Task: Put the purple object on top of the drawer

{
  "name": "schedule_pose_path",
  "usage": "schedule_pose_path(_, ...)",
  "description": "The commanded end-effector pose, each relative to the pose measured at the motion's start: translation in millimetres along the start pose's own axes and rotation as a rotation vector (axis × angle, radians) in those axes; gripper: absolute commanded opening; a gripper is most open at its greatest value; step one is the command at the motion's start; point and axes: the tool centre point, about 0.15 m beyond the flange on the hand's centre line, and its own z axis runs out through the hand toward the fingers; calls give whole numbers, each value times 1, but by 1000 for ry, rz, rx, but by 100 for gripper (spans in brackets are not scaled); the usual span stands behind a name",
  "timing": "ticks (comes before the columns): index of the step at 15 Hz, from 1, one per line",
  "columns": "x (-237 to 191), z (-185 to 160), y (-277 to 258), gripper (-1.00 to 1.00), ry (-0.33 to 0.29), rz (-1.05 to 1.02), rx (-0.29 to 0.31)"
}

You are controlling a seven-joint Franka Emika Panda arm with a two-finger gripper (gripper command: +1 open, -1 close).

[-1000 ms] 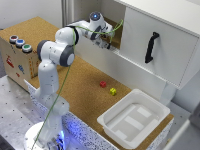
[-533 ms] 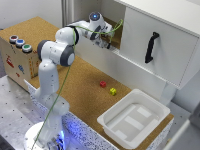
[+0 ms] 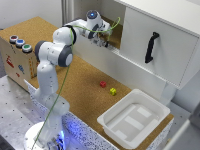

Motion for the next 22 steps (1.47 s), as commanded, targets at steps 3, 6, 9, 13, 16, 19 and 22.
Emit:
schedule_pose_path(3, -28, -28, -43, -100, 19, -44, -105)
schedule_pose_path(6, -30, -39, -64, -100, 19, -90, -55)
schedule_pose_path(9, -45, -58, -98, -100, -19, -198, 20)
schedule_pose_path(13, -73, -82, -147, -100, -104, -346, 192)
schedule_pose_path(16, -85, -102, -181, -100, -181, -466, 308)
schedule_pose_path(19, -97, -105, -207, -100, -263, -574, 448)
schedule_pose_path(22, -109, -106, -241, -100, -357, -718, 572)
